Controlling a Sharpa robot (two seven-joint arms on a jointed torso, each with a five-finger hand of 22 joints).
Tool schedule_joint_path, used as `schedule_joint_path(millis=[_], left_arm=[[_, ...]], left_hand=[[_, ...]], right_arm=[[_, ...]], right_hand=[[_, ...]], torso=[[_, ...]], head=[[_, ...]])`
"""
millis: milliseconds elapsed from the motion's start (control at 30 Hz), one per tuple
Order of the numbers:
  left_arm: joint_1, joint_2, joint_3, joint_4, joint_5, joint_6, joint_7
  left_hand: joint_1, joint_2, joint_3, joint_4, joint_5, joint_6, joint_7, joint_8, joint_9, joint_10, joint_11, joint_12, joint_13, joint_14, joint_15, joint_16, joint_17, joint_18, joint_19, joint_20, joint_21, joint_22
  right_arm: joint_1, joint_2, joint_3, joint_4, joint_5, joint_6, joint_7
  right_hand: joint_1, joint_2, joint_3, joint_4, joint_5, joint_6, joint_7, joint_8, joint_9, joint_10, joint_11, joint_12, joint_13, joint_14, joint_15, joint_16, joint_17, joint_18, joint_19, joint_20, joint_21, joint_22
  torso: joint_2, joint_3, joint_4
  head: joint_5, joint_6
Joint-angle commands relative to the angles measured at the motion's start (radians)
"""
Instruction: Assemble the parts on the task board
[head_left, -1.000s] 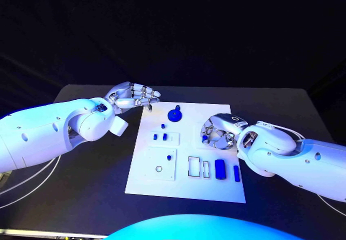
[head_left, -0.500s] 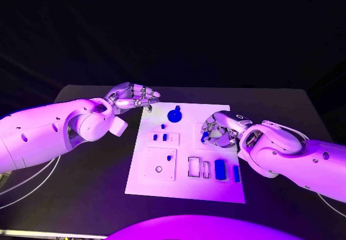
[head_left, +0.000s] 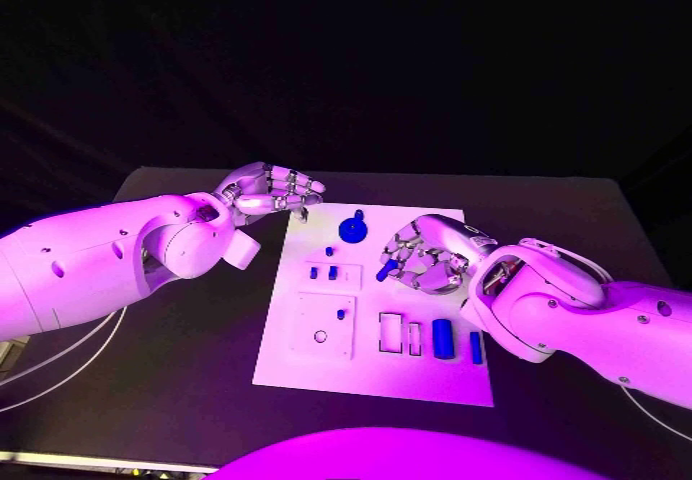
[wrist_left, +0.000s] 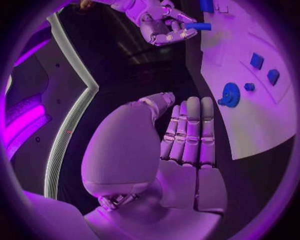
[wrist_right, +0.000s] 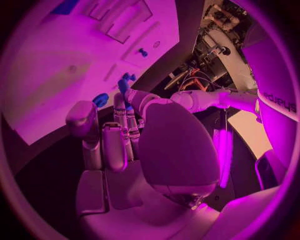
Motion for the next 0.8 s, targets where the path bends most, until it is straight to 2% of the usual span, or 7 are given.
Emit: schedule_joint_path(millis=[33,133,200,433,600,800], left_arm=[[0.000,0.005,0.001,-0.001,0.003,0.017,0.008],[0.000,0.008,0.001,-0.002,0.003,0.017,0.008],[0.000,0.010,0.001,-0.003,0.003,0.018,0.008],[0.000,0.014,0.001,-0.004,0.004,0.018,0.009],[0.000,0.015,0.001,-0.003,0.004,0.018,0.009],[0.000,0.016,0.001,-0.001,0.004,0.019,0.008]], left_hand=[[-0.007,0.002,-0.004,-0.001,0.004,-0.006,-0.003,0.000,0.000,-0.006,-0.001,0.004,-0.001,-0.004,0.005,-0.005,-0.001,0.013,0.004,0.006,-0.007,-0.001],[-0.007,0.002,-0.004,-0.001,0.004,-0.006,-0.003,0.000,0.000,-0.006,-0.001,0.004,-0.001,-0.004,0.005,-0.005,-0.001,0.013,0.004,0.006,-0.007,-0.001],[-0.005,0.002,-0.004,-0.001,0.005,-0.007,-0.003,0.000,0.000,-0.006,-0.001,0.004,-0.001,-0.004,0.005,-0.005,-0.002,0.013,0.005,0.006,-0.007,-0.001],[-0.005,0.002,-0.004,-0.001,0.005,-0.007,-0.003,0.000,0.000,-0.006,-0.001,0.004,-0.001,-0.004,0.005,-0.005,-0.002,0.013,0.005,0.006,-0.007,-0.001],[-0.005,0.002,-0.004,-0.001,0.005,-0.007,-0.003,0.000,0.000,-0.006,-0.001,0.004,-0.001,-0.004,0.005,-0.005,-0.002,0.013,0.005,0.006,-0.007,-0.001],[-0.005,0.002,-0.004,-0.001,0.005,-0.007,-0.003,0.000,0.000,-0.006,-0.001,0.004,-0.001,-0.004,0.005,-0.005,-0.002,0.013,0.005,0.006,-0.007,-0.001]], right_arm=[[-0.008,0.032,-0.001,0.006,0.043,-0.009,0.028],[-0.026,0.077,-0.002,0.001,0.034,-0.009,0.040],[-0.039,0.106,-0.004,-0.006,0.027,-0.009,0.048],[-0.085,0.172,-0.011,-0.028,-0.001,-0.002,0.066],[-0.104,0.202,-0.019,-0.054,-0.031,0.005,0.071],[-0.123,0.223,-0.027,-0.080,-0.055,0.019,0.065]], right_hand=[[-0.007,0.000,0.007,-0.002,0.003,0.003,0.007,0.009,0.035,-0.003,-0.003,-0.003,-0.001,0.034,-0.004,0.003,0.000,-0.005,0.002,-0.003,-0.003,0.059],[-0.007,0.000,0.009,-0.003,0.005,0.001,0.008,0.010,0.037,-0.003,-0.002,-0.004,0.000,0.034,-0.004,0.003,0.000,-0.004,0.002,-0.003,-0.005,0.059],[-0.008,0.000,0.011,-0.006,0.006,-0.002,0.009,0.011,0.039,-0.004,-0.002,-0.005,0.000,0.034,-0.004,0.002,-0.001,-0.004,0.001,-0.003,-0.009,0.058],[-0.009,0.000,0.013,-0.009,0.008,-0.006,0.010,0.012,0.041,-0.006,-0.001,-0.007,0.001,0.034,-0.003,0.001,-0.003,-0.003,-0.001,-0.003,-0.014,0.057],[-0.009,-0.001,0.014,-0.012,0.008,-0.007,0.011,0.012,0.042,-0.007,-0.001,-0.008,0.001,0.034,-0.003,0.002,-0.003,-0.003,-0.001,-0.003,-0.014,0.058],[-0.010,-0.002,0.014,-0.013,0.008,-0.008,0.011,0.013,0.043,-0.007,0.000,-0.008,0.001,0.034,-0.003,0.002,-0.002,-0.003,-0.001,-0.003,-0.014,0.058]], torso=[[-0.001,0.0002,0.0006],[0.000,-0.0003,0.0006],[0.001,-0.0007,0.0028],[0.001,-0.0034,0.0022],[0.000,-0.0035,0.0023],[0.001,-0.0013,0.0023]], head=[[0.011,-0.003],[0.023,-0.004],[0.028,-0.004],[0.051,-0.014],[0.064,-0.021],[0.073,-0.025]])
